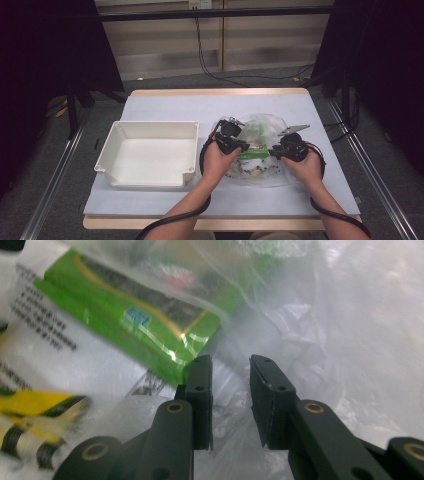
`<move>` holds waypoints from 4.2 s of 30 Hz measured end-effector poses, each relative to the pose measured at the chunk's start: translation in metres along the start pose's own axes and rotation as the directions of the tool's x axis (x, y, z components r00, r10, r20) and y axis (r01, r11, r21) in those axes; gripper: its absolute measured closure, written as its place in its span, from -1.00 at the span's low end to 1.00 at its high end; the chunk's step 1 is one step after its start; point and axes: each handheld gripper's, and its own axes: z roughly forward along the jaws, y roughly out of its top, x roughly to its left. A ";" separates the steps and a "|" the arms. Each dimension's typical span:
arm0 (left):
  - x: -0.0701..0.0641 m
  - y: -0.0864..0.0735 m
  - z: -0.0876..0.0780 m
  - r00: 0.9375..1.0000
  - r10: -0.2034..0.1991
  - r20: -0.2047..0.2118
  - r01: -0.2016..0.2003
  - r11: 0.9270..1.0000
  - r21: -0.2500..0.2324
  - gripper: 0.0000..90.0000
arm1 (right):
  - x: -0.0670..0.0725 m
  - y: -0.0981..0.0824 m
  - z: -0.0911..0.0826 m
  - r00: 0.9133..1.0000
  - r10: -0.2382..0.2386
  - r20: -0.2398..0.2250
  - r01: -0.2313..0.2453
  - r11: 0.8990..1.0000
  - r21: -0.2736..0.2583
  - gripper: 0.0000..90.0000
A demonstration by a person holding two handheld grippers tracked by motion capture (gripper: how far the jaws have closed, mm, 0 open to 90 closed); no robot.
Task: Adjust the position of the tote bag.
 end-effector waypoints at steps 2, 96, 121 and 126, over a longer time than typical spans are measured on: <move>0.003 -0.001 0.000 1.000 -0.002 -0.006 0.002 1.000 0.003 0.73 | 0.001 -0.006 -0.002 1.000 -0.005 -0.004 0.005 1.000 -0.004 0.60; 0.047 -0.003 0.039 0.985 -0.173 0.002 0.173 0.984 -0.045 1.00 | -0.003 0.038 0.022 0.987 0.131 -0.097 -0.133 0.991 -0.009 0.98; 0.075 0.016 0.033 0.961 -0.250 -0.115 0.238 0.966 -0.103 0.90 | -0.019 0.060 0.032 0.995 0.097 0.031 -0.095 0.994 -0.063 1.00; 0.077 0.015 0.033 0.961 -0.251 -0.113 0.241 0.966 -0.093 0.88 | -0.023 0.062 0.034 0.992 0.124 0.033 -0.120 0.988 -0.095 0.98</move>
